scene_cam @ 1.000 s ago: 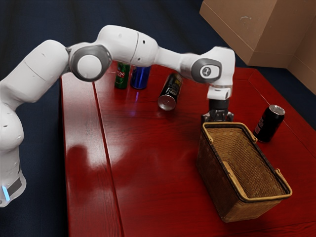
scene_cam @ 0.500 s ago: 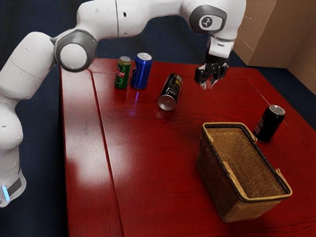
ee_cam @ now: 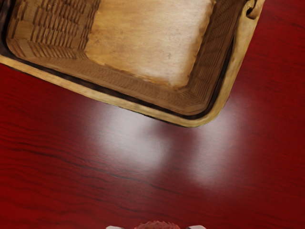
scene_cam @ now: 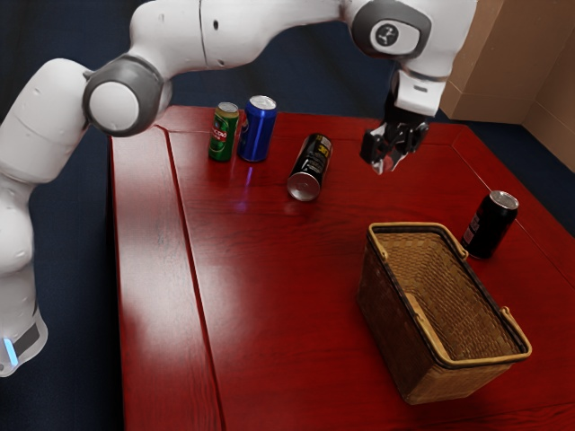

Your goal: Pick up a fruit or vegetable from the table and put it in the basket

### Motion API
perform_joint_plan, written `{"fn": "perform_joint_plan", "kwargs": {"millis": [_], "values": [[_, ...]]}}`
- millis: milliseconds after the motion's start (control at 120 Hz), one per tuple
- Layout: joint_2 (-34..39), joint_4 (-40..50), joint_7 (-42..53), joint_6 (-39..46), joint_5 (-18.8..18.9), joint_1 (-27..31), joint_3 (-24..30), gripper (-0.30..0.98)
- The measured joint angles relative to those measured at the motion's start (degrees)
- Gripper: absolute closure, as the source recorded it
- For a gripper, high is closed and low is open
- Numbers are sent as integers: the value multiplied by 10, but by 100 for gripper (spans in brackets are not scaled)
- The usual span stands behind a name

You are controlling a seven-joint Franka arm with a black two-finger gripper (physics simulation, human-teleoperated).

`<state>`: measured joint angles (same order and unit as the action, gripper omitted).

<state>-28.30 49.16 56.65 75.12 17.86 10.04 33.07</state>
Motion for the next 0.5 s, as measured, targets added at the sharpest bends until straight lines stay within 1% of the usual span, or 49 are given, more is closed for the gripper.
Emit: {"fn": "perform_joint_plan", "kwargs": {"millis": [275, 500], "values": [[0, 1, -46, 2, 0, -80, 0, 54], [-23, 8, -80, 49, 0, -103, 1, 54]]}}
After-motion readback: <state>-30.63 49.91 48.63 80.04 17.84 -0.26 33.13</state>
